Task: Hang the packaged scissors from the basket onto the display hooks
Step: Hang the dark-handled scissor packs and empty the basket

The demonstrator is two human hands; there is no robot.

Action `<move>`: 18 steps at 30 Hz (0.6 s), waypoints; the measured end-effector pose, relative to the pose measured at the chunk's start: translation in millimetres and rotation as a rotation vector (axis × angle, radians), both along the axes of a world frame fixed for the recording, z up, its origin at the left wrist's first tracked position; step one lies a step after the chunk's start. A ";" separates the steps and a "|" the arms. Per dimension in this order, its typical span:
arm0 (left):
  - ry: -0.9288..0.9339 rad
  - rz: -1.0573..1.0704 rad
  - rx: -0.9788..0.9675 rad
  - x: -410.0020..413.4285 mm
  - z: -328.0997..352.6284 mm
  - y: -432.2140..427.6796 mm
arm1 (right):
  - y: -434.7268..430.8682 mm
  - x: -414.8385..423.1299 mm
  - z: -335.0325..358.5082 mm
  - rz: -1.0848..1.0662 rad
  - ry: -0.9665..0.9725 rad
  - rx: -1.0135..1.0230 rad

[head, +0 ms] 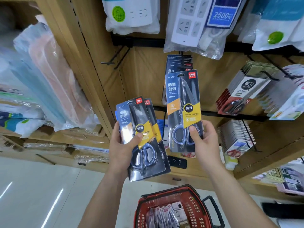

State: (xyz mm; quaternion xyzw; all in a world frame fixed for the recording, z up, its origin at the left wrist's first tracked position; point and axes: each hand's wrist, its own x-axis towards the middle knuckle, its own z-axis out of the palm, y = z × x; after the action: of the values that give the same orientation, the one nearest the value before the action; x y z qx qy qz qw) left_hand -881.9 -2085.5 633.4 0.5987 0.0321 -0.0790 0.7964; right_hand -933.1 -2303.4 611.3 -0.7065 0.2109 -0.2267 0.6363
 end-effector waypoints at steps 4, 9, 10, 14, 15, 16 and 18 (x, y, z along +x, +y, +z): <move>-0.005 -0.012 0.005 0.5 0.2 -1.1 | -1.8 19.5 -5.7 -0.047 0.029 -0.005; 0.016 -0.017 0.037 -0.3 -3.3 -4.5 | -9.9 68.8 -5.2 -0.103 0.085 -0.075; 0.022 -0.013 0.044 -0.5 -4.7 -5.1 | -12.4 77.5 -7.9 -0.097 0.128 -0.079; 0.030 -0.013 0.050 -0.5 -8.0 -7.2 | -7.4 77.6 -11.3 -0.108 0.269 -0.115; 0.024 -0.013 0.053 -0.4 -8.6 -7.7 | -2.0 67.7 -8.0 -0.113 0.271 -0.107; 0.018 -0.016 0.052 -0.2 -10.2 -8.2 | 4.8 55.3 -5.7 -0.083 0.267 -0.080; 0.014 -0.020 0.055 0.8 -14.7 -9.1 | 22.3 26.8 2.3 0.124 0.257 0.022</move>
State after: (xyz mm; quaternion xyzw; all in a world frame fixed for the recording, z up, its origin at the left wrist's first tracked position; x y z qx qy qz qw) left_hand -881.1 -2094.6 618.7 0.6201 0.0339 -0.0905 0.7785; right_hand -906.3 -2281.1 613.6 -0.7343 0.2489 -0.0924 0.6247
